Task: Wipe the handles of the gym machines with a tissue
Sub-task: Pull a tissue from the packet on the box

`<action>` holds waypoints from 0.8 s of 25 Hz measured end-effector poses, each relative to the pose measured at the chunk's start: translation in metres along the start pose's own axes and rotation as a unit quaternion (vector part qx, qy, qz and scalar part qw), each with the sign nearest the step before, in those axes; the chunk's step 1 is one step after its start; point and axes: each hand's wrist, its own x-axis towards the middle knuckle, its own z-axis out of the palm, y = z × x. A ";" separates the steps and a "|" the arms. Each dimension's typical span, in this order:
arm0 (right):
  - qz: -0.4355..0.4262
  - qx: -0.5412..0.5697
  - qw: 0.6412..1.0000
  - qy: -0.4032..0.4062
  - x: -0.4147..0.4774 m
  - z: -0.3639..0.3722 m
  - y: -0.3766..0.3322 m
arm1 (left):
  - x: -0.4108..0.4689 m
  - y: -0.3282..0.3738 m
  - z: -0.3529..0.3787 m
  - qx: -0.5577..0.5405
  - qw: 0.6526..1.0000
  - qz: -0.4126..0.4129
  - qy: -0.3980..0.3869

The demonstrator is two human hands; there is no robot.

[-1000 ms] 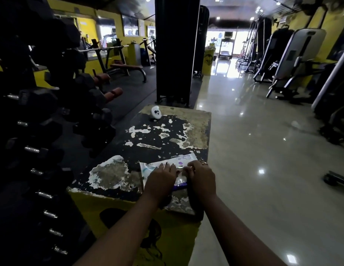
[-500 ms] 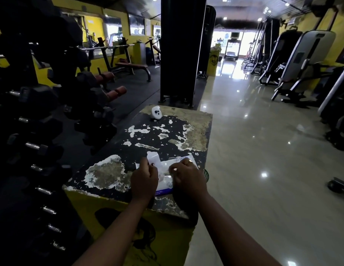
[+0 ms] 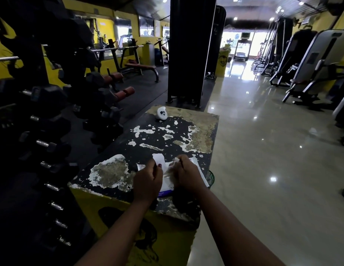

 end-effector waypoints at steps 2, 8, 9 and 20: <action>0.033 0.099 0.994 -0.022 0.002 -0.003 -0.002 | -0.001 0.003 -0.001 0.017 0.999 0.032 -0.001; 0.160 0.555 0.814 -0.056 0.004 -0.024 -0.023 | -0.004 0.006 0.000 0.063 0.995 0.080 -0.011; 0.163 0.620 0.766 -0.049 0.007 -0.028 -0.025 | -0.004 0.008 -0.001 0.070 0.993 0.091 -0.019; 0.292 0.618 0.720 0.119 -0.004 -0.042 -0.009 | 0.002 -0.004 0.016 0.237 0.903 0.259 -0.246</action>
